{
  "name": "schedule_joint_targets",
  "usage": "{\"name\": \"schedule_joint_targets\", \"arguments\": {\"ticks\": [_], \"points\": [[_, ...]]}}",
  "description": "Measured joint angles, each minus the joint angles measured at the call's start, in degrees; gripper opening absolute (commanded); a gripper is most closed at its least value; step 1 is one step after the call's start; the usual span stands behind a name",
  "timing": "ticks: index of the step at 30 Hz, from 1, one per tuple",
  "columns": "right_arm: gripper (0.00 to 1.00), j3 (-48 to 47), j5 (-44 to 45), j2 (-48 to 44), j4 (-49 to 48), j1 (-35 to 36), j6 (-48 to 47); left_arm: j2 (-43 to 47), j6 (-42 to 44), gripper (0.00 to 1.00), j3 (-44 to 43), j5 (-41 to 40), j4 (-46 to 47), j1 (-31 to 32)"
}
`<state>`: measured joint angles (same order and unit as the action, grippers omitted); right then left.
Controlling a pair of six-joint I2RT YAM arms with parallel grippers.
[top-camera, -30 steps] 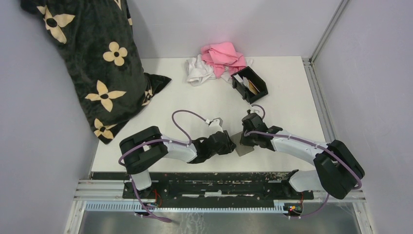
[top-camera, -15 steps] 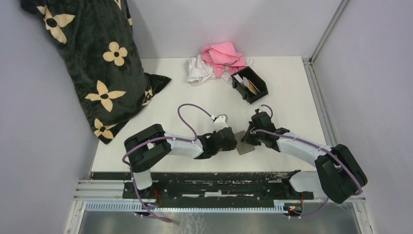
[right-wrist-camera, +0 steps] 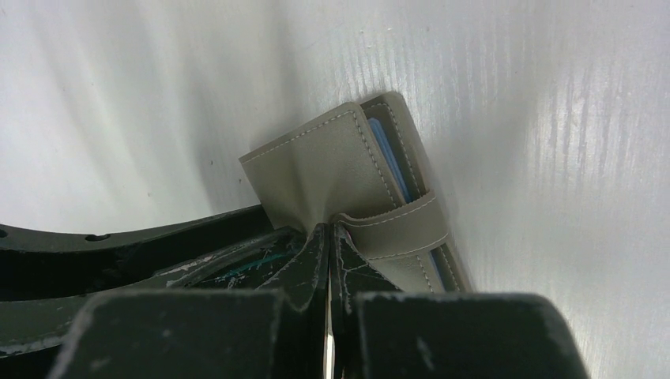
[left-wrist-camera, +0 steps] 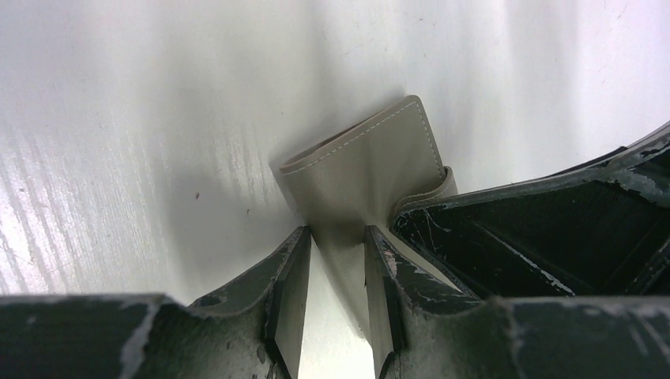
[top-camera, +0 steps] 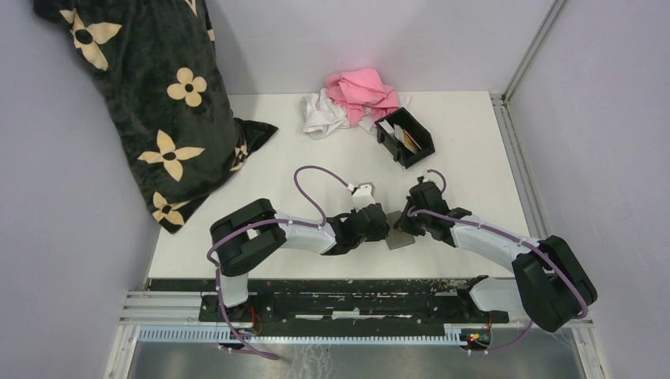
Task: Put the credit cards into the card holder
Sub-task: Close the card holder at the center of the board.
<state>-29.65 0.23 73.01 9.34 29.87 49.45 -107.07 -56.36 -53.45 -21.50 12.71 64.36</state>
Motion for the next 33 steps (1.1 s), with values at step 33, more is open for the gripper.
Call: {"name": "schedule_joint_targets", "arguments": {"ticks": [33], "points": [[0.28,-2.21,0.31,-3.89,9.86,-0.31,-7.37,-0.46,-0.07,0.39,-0.17,-0.42,0.76,0.00]]}}
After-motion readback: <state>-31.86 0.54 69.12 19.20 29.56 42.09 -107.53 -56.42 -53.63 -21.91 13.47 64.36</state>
